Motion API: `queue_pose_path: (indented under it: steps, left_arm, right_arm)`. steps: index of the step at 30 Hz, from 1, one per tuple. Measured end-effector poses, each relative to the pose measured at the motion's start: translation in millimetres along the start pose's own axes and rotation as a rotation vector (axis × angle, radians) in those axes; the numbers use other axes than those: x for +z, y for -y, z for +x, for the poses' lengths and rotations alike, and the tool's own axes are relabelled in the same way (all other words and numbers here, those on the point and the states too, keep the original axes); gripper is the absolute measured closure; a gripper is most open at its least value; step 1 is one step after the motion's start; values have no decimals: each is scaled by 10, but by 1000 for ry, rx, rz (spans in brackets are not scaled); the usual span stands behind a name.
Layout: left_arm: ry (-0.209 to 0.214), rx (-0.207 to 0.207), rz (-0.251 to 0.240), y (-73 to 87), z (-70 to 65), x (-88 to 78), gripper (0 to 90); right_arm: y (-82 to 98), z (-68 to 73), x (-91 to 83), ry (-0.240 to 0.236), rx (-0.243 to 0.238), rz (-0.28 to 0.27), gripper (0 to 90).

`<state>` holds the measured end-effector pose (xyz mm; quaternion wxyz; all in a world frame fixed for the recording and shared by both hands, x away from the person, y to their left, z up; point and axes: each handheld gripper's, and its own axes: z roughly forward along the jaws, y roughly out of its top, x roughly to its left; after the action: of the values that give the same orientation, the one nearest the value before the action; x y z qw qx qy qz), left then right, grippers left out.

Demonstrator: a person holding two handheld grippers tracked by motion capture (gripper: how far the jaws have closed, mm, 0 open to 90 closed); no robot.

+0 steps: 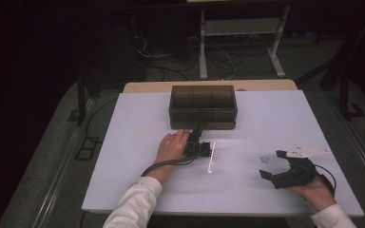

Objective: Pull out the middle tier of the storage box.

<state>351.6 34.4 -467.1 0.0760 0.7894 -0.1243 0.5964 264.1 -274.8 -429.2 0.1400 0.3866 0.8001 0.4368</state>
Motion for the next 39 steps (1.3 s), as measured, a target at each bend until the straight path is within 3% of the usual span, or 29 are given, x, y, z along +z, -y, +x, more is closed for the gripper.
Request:
queue_pose_path:
  steps: [39]
  left_arm:
    - [19, 10, -10, -34, -25, -198, 801]
  right_arm:
    - [0, -15, -21, 6, 4, -5, 0]
